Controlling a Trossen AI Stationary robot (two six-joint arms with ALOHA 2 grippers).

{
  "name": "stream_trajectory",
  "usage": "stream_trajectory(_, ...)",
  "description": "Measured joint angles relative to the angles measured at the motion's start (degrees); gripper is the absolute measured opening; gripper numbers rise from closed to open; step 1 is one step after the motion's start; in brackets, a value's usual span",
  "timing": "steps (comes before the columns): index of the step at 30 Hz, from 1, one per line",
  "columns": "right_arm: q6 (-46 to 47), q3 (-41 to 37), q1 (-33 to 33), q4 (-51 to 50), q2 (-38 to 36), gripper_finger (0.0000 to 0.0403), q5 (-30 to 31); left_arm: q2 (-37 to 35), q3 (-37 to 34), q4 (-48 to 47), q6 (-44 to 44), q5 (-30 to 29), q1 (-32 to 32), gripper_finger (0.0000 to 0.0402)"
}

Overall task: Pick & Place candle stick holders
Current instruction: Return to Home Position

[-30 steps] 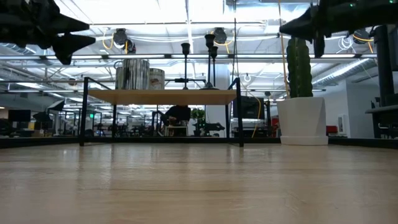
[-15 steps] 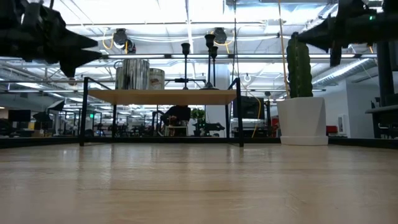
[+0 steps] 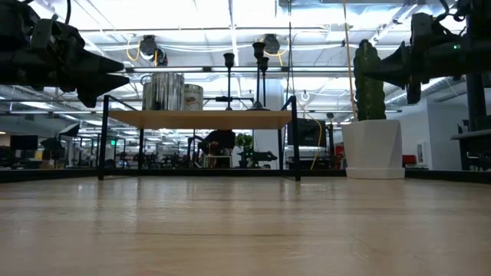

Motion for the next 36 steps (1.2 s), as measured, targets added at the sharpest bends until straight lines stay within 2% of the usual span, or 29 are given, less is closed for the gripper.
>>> stream_trajectory(6, 1.54, 0.00, 0.00, -6.23, 0.01, 0.0006, -0.07, 0.20, 0.00, -0.08, -1.34, 0.05, 0.00, 0.0205)
stream_trajectory(10, 1.19, -0.02, 0.00, -5.98, -0.56, 0.0006, -0.29, 0.20, 0.02, -0.13, -4.31, 0.05, 0.00, 0.0205)
stream_trajectory(16, 0.22, -0.02, -0.02, -8.63, -0.97, 0.0006, -6.08, 0.20, 0.02, -0.17, -4.35, 0.04, 0.00, 0.0205)
stream_trajectory(18, 0.44, -0.10, -0.02, -10.03, -0.94, 0.0006, -6.30, 0.20, 0.02, -0.17, -4.42, 0.04, 0.00, 0.0205)
stream_trajectory(36, -0.39, -7.85, -0.02, -7.30, -0.59, 0.0006, -6.14, 0.21, 0.04, -0.24, -4.41, 0.05, 0.00, 0.0205)
